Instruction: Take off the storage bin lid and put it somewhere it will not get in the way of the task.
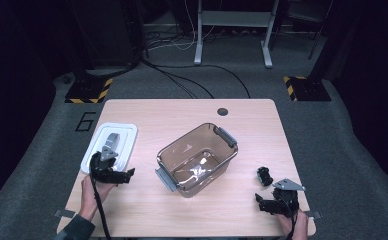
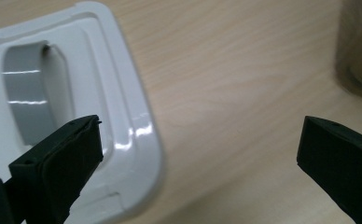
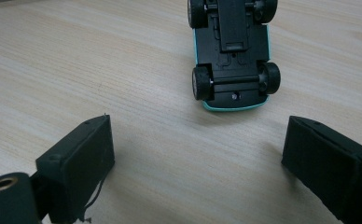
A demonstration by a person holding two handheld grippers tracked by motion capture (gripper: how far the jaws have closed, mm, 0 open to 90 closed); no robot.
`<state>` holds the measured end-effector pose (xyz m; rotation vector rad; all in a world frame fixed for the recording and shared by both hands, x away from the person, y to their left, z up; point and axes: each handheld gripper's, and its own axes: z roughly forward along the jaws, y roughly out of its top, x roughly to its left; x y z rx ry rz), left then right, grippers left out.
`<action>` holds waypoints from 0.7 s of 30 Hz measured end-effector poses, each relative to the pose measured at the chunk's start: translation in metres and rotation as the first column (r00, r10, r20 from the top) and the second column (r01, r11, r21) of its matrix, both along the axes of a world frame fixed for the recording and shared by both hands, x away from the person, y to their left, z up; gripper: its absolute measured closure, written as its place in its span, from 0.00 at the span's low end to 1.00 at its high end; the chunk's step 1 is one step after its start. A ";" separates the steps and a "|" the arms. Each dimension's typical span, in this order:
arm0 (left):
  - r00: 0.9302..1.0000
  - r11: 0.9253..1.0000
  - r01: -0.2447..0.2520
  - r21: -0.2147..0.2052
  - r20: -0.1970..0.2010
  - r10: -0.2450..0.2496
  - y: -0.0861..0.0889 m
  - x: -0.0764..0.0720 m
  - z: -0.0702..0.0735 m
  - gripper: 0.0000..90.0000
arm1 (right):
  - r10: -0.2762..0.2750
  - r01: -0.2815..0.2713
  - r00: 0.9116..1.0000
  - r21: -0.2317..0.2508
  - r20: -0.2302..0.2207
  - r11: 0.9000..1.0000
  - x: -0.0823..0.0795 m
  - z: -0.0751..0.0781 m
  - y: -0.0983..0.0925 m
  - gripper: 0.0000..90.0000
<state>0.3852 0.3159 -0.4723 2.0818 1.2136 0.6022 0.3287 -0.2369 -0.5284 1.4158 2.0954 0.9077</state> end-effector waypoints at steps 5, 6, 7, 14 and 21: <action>0.996 0.995 0.087 0.049 -0.016 -0.086 -0.027 -0.025 -0.024 0.00 | -0.002 0.002 1.000 0.000 -0.002 1.000 0.000 0.000 0.000 0.09; 0.995 0.993 0.098 0.061 -0.018 -0.097 -0.031 -0.029 -0.029 0.00 | -0.003 0.003 1.000 -0.002 -0.006 1.000 0.000 0.000 0.000 0.09; 0.994 0.992 0.108 0.070 -0.024 -0.107 -0.034 -0.032 -0.033 0.00 | -0.004 0.004 1.000 0.000 -0.004 1.000 0.000 0.000 0.001 0.08; 0.995 0.993 0.093 0.068 -0.026 -0.091 -0.042 -0.040 -0.051 0.00 | -0.003 0.003 1.000 -0.001 -0.002 1.000 0.000 0.000 -0.001 0.08; 0.998 0.998 0.053 -0.029 -0.030 -0.054 -0.034 -0.042 -0.058 0.00 | -0.015 0.014 1.000 -0.003 -0.017 1.000 0.002 0.000 -0.002 0.04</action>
